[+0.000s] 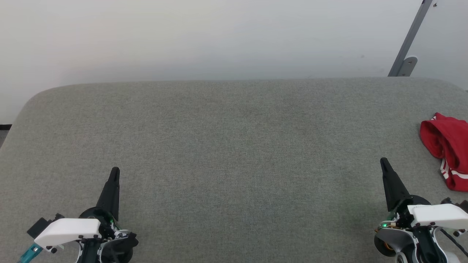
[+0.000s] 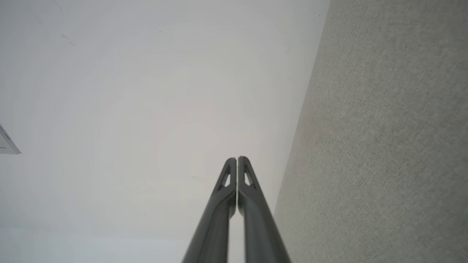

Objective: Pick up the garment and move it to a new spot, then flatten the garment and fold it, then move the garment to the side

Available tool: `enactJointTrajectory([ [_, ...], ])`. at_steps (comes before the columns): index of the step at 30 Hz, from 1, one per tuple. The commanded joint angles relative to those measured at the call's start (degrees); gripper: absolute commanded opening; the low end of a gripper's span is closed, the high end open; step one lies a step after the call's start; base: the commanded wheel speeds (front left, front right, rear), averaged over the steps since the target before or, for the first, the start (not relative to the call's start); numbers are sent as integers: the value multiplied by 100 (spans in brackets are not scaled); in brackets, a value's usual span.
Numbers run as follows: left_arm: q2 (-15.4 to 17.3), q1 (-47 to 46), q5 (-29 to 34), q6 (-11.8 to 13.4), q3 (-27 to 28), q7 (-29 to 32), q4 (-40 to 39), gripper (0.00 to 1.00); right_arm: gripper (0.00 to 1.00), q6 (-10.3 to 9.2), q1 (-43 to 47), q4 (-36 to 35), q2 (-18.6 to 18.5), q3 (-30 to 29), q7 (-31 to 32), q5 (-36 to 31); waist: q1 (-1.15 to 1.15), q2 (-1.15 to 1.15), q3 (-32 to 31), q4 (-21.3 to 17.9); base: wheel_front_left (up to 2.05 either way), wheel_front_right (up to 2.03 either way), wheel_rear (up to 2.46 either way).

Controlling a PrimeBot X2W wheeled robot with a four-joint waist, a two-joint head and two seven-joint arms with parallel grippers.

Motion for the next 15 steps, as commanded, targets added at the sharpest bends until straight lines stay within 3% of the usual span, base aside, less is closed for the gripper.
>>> enactJointTrajectory([
  [1,10,-70,-16,-18,-3,17,0,0,0,2,-23,6,28,-9,21,-2,0,0,0,0,0,0,0],
  [15,10,-70,-16,-18,-4,16,0,0,0,2,-24,7,37,-22,33,-13,0,0,0,0,0,0,0],
])
